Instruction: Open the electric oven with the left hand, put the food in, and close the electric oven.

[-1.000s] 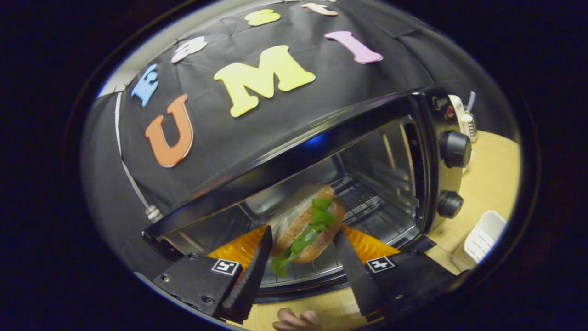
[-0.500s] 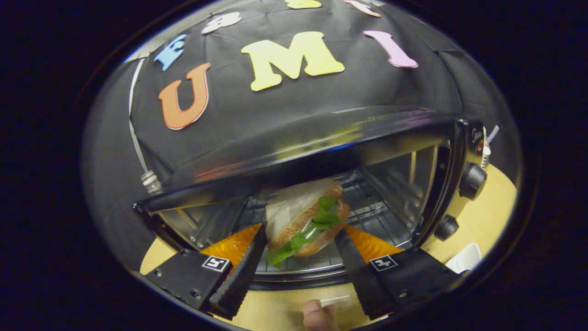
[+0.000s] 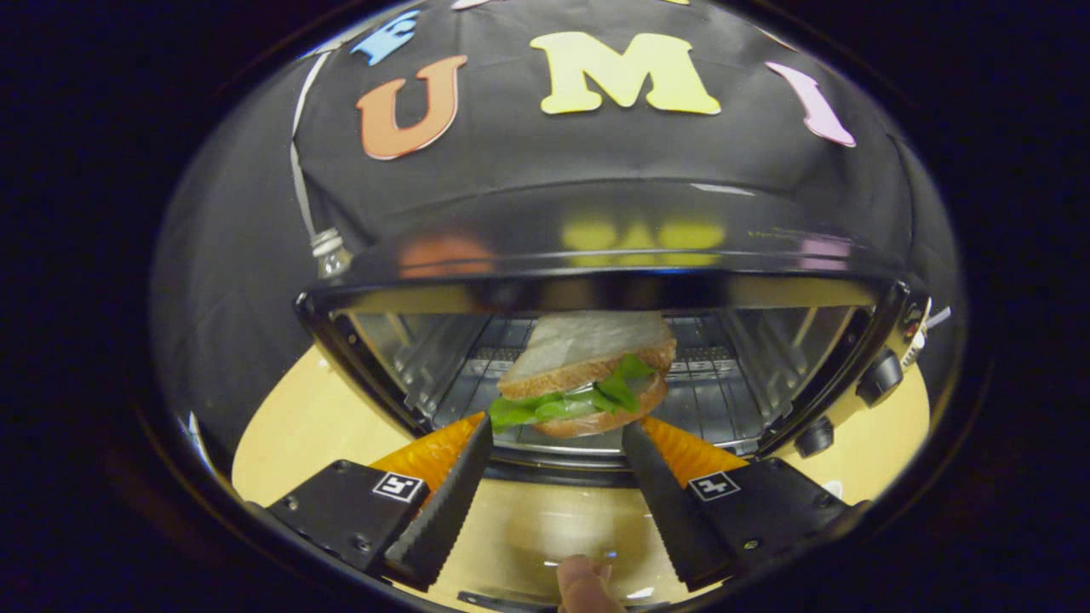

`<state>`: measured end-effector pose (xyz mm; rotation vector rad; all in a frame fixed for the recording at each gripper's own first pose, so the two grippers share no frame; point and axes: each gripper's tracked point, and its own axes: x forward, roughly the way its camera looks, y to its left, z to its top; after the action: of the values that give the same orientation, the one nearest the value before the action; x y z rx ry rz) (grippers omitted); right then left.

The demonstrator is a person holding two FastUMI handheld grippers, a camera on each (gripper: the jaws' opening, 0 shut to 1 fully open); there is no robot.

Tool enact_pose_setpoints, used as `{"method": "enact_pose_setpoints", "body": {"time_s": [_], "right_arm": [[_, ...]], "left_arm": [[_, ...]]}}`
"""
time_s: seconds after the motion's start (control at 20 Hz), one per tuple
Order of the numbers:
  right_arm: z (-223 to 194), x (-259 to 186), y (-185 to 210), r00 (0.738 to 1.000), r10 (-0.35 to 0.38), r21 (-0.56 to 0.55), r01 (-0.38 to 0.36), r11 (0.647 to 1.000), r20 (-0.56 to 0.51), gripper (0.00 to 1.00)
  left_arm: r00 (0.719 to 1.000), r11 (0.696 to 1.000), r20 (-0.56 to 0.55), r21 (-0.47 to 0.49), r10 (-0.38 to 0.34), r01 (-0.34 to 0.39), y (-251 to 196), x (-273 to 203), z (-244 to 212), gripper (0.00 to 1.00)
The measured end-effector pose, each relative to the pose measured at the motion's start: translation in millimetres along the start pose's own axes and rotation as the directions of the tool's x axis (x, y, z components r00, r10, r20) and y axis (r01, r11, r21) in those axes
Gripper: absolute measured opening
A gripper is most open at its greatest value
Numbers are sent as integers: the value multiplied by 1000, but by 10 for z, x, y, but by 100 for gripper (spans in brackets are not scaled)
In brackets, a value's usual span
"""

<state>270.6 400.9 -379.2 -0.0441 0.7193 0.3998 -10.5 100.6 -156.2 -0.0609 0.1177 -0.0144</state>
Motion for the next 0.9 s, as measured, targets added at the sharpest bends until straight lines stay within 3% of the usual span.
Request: {"method": "enact_pose_setpoints", "body": {"time_s": [0.3,0.6,0.9], "right_arm": [[1,-424,-6,999,32,-19,-31,999,11,98],[204,-1281,-97,988,78,-39,-73,997,134,98],[550,-2385,-386,942,52,-60,-34,998,331,98]], "left_arm": [[1000,1000,3,-1,-11,11,-70,2,24,96],[1000,1000,0,-3,-24,24,-126,158,44,96],[999,999,-39,3,-35,35,-244,478,-83,96]]}}
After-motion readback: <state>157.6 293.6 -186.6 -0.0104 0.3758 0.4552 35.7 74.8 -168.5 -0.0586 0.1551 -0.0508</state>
